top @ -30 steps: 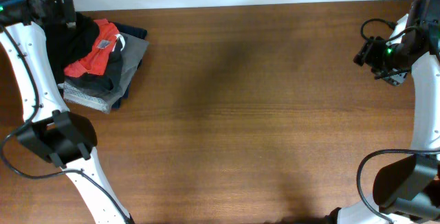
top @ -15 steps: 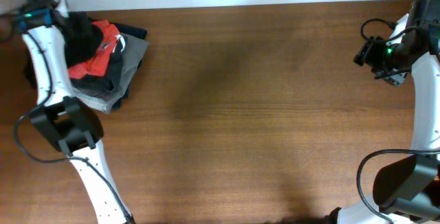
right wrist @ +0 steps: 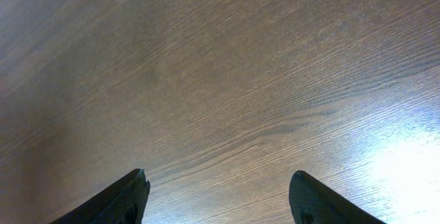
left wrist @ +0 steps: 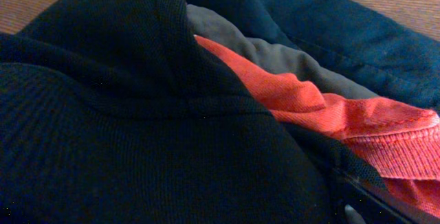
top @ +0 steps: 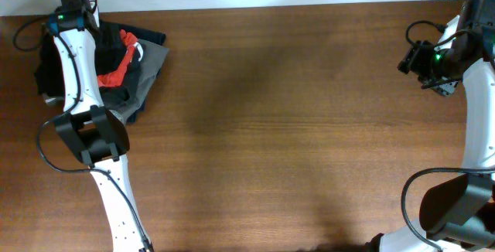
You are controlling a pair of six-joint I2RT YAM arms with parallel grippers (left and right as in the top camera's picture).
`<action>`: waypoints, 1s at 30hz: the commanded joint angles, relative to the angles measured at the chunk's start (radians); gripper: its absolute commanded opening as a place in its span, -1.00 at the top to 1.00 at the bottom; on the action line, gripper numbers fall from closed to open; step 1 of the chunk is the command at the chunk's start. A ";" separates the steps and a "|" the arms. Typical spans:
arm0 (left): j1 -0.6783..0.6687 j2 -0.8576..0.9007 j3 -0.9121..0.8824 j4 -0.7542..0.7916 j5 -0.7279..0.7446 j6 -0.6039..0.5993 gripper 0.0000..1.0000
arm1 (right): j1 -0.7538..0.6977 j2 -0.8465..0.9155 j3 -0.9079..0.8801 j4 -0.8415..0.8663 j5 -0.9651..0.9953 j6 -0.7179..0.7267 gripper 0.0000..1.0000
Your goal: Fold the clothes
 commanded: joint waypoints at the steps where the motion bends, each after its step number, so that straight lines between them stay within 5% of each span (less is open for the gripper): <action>1: -0.055 0.193 -0.114 -0.127 0.169 -0.006 -0.98 | 0.005 0.005 0.000 0.002 0.002 0.000 -0.40; 13: -0.056 -0.198 -0.093 -0.192 0.169 0.039 -0.98 | 0.005 -0.004 0.159 0.010 0.004 -0.026 -0.42; 22: -0.055 -0.447 -0.093 -0.160 0.158 0.039 -0.98 | 0.006 -0.005 0.443 -0.059 -0.010 -0.026 -0.86; 24: -0.055 -0.481 -0.093 -0.159 0.158 0.039 -0.98 | 0.006 -0.005 0.490 -0.085 -0.061 -0.026 -1.00; 30: -0.056 -0.517 -0.093 -0.161 0.159 0.039 -0.99 | 0.014 -0.019 0.582 -0.117 -0.384 -0.098 -0.97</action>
